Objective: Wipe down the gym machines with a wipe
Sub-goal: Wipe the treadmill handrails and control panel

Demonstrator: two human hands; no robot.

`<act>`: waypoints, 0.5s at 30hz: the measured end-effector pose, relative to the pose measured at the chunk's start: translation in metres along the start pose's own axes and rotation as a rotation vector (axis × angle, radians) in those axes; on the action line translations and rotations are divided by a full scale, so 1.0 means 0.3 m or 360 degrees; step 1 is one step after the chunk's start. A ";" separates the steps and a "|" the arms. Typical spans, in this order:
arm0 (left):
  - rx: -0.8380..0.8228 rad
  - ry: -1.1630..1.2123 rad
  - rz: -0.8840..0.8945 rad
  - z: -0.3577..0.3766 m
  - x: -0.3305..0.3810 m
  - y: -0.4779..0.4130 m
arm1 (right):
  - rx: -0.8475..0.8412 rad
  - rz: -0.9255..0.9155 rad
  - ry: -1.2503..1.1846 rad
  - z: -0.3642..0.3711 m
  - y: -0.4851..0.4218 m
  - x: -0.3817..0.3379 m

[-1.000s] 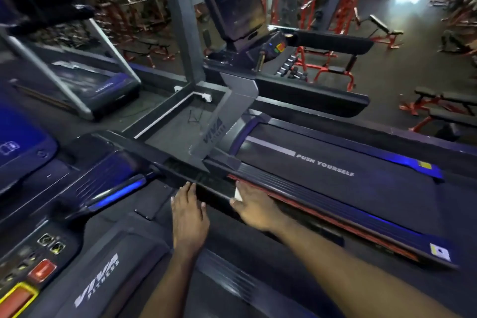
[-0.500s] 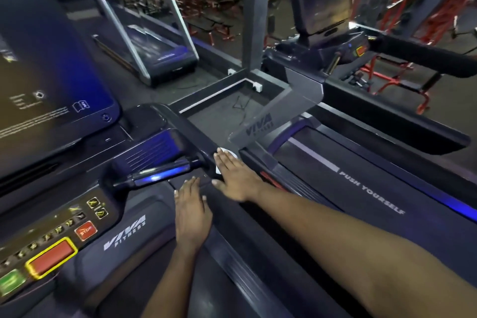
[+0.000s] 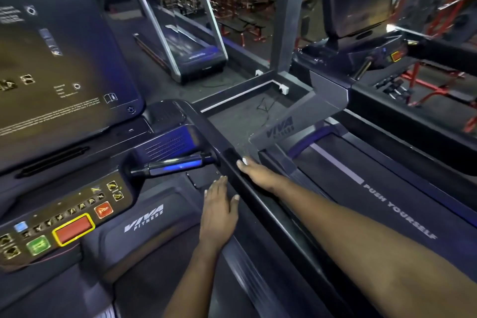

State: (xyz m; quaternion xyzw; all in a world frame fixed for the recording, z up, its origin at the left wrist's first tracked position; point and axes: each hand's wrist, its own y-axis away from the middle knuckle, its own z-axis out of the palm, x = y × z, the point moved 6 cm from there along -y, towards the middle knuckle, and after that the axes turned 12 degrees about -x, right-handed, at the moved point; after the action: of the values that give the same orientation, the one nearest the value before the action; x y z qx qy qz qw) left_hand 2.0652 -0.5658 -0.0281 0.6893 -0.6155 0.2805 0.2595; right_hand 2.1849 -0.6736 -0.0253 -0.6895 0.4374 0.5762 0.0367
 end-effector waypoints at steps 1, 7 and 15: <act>-0.0015 0.0003 -0.0011 0.012 0.029 -0.002 | -0.0052 0.0034 -0.0219 -0.005 0.027 0.040; -0.0110 -0.0060 -0.0146 0.121 0.129 -0.024 | -0.0256 -0.0018 -0.0565 -0.028 0.149 0.044; -0.0286 -0.0180 -0.0386 0.154 0.137 -0.025 | -0.0330 -0.0013 -0.0896 -0.016 0.052 0.076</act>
State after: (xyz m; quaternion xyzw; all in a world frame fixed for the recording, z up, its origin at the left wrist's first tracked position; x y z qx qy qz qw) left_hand 2.0792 -0.6262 -0.0318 0.7473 -0.5639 0.1517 0.3171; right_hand 2.1775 -0.6988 -0.0354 -0.5043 0.3463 0.7861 0.0882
